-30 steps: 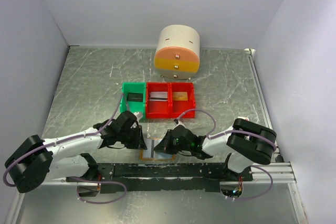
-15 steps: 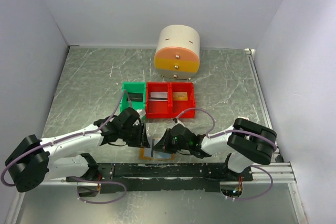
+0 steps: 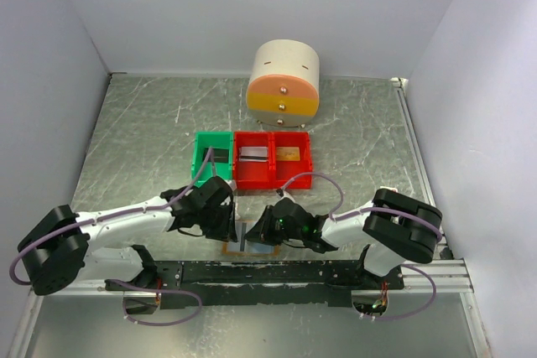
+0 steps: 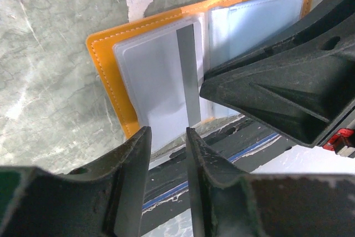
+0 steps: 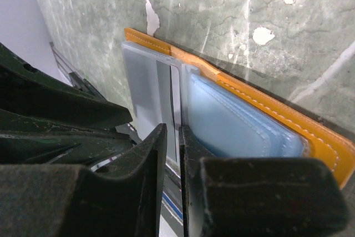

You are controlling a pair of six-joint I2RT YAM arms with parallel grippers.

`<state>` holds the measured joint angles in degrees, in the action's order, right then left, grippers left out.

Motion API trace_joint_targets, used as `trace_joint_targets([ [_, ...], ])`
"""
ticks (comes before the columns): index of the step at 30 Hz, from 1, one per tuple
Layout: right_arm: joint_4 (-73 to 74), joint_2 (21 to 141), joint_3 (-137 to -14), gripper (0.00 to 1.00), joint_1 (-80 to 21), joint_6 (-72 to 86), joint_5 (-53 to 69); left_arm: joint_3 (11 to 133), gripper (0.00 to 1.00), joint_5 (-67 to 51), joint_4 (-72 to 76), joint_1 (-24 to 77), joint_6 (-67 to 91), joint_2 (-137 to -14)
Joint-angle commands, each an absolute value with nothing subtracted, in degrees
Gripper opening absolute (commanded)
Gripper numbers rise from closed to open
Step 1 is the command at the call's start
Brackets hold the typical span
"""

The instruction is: Take the credit cards out of the card holder

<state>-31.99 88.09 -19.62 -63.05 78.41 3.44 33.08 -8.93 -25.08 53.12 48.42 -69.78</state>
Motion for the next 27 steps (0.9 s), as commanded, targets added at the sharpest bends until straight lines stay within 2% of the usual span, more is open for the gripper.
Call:
trace_joint_targets([
  [1,-30.81,87.64,-19.17,0.16,-62.64,77.50,2.47,34.05,0.39,-8.88,-22.53,54.27,48.82,-70.69],
  [8,-32.32,87.96,-19.12,0.17,-62.49,77.67,3.45,32.81,0.32,-8.69,-20.51,54.78,50.76,-69.78],
  [12,-32.37,87.99,-18.98,0.17,-62.48,77.71,3.60,33.52,0.43,-3.55,-24.92,54.76,51.69,-68.30],
  [15,-32.04,88.00,-19.04,0.18,-62.48,77.71,3.57,33.28,0.46,-1.35,-26.46,54.76,52.27,-68.30],
  [27,-32.39,88.17,-18.99,0.18,-62.46,77.61,3.82,32.05,0.42,-3.69,-22.50,54.89,52.35,-71.23],
])
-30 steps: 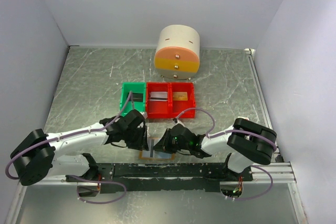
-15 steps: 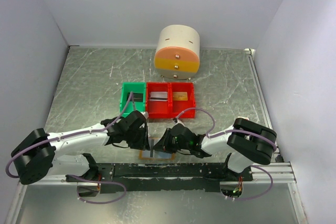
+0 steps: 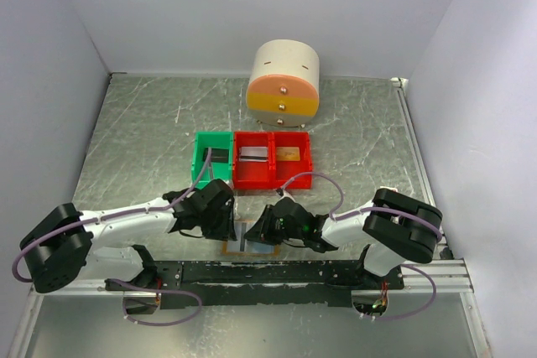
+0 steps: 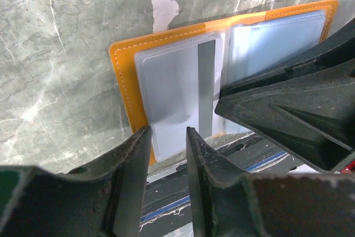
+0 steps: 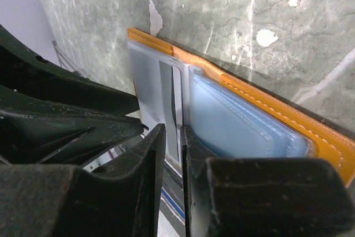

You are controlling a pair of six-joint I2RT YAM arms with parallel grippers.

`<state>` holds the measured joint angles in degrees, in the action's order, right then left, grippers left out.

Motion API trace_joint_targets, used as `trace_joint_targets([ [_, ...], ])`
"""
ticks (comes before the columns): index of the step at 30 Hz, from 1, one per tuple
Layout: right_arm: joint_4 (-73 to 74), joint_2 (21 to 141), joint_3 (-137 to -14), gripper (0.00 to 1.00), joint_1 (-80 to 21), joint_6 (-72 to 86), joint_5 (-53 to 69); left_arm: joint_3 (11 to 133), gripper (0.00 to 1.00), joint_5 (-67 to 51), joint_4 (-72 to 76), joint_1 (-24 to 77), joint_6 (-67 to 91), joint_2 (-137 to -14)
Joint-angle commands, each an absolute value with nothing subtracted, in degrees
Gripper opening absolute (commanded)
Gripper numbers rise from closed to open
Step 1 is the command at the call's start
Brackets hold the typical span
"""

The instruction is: Take the credit cards out of the card holder

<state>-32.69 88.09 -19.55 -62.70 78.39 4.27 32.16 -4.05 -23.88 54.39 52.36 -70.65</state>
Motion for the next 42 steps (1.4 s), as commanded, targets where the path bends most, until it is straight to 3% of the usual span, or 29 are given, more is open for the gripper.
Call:
trace_joint_targets([
  [1,-32.62,88.28,-18.99,0.18,-62.48,77.61,3.89,31.98,0.41,-4.16,-21.97,54.85,52.22,-71.06],
  [10,-32.31,88.72,-19.17,0.18,-62.42,77.43,4.13,33.63,0.30,-4.67,-22.74,55.32,52.01,-68.78],
  [25,-34.16,88.59,-18.47,0.19,-62.39,77.87,4.22,33.41,0.23,-8.42,-19.03,56.25,51.16,-68.88],
  [33,-35.14,88.79,-18.20,0.19,-62.38,78.04,4.71,29.60,0.32,-7.75,-14.10,56.26,56.57,-65.72],
  [42,-38.77,88.64,-16.12,0.19,-62.30,79.20,5.22,21.08,0.34,-6.00,-5.59,56.30,65.62,-57.23],
])
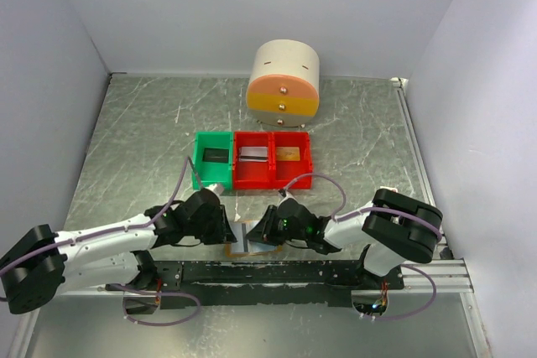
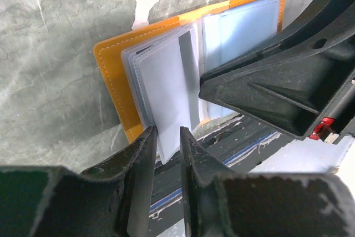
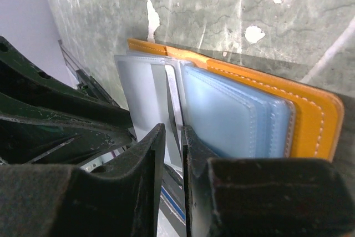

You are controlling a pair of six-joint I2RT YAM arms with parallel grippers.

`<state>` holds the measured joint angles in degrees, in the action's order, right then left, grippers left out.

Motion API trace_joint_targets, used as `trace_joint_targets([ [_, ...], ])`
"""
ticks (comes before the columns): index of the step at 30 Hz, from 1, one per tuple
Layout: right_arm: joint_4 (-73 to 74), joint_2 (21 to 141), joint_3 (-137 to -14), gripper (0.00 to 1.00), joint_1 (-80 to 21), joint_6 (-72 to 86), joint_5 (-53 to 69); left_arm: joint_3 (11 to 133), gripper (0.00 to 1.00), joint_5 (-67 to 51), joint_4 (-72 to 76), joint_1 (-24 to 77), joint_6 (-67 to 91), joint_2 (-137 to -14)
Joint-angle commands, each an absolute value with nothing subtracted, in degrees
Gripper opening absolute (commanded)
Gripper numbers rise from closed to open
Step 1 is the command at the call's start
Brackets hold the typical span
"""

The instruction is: Take the credit cards out of the card holder

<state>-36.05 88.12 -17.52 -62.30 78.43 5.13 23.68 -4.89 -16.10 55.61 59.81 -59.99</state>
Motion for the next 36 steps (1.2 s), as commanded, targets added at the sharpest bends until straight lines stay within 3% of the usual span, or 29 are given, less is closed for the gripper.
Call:
trace_joint_targets([
  [1,-39.17,88.71,-15.90,0.19,-62.31,79.38,5.30,20.13,0.34,-6.10,-4.36,56.26,66.21,-56.80],
  [9,-42.18,89.47,-14.78,0.19,-62.30,80.40,6.00,17.97,0.30,-5.04,-2.37,56.28,69.61,-56.04],
  [18,-40.66,88.57,-14.95,0.19,-62.23,80.14,5.42,17.71,0.33,-3.18,-2.17,56.25,69.13,-52.77],
  [36,-33.22,86.75,-16.28,0.21,-62.38,79.39,2.92,21.38,0.29,-4.03,-3.66,56.25,66.20,-58.64],
])
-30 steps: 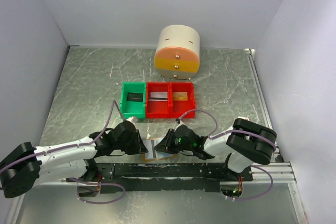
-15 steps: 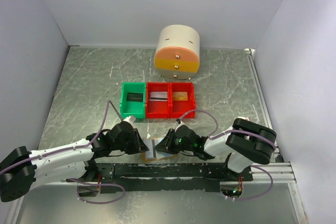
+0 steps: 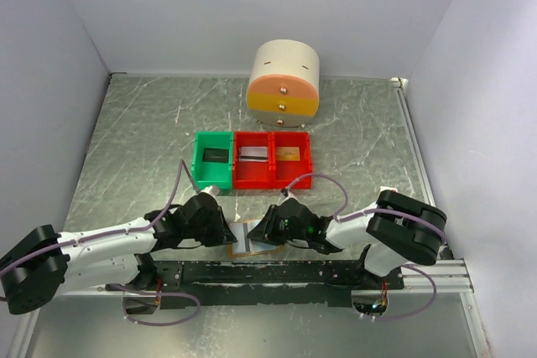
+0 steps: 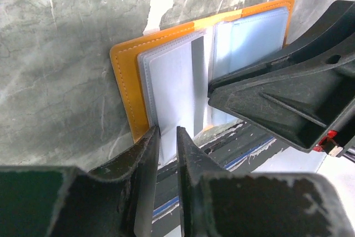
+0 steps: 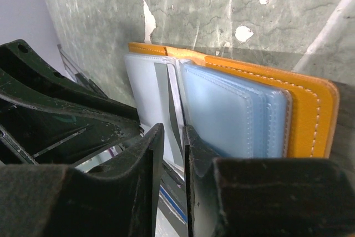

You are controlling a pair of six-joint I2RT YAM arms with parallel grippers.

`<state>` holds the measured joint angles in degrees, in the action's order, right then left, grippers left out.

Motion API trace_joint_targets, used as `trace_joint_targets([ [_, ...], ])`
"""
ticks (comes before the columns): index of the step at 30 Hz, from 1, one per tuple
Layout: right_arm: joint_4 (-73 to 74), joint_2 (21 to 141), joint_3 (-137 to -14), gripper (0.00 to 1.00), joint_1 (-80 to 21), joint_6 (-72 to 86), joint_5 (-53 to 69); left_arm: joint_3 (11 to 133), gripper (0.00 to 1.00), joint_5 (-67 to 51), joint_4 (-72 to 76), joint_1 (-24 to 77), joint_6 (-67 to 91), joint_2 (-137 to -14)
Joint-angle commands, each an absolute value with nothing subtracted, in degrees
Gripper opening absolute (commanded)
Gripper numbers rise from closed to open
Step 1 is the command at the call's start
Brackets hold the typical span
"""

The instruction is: Take the credit cards out of the card holder

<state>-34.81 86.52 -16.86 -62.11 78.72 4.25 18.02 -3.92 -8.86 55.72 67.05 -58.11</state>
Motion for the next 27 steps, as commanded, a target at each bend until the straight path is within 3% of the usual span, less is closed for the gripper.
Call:
trace_joint_targets([
  [1,-33.44,87.04,-16.31,0.21,-62.38,79.45,3.17,21.32,0.29,-4.35,-3.45,56.25,66.04,-58.66],
  [27,-31.84,87.90,-17.48,0.23,-62.47,79.65,2.85,21.67,0.28,-3.18,-7.20,56.25,64.99,-58.43],
])
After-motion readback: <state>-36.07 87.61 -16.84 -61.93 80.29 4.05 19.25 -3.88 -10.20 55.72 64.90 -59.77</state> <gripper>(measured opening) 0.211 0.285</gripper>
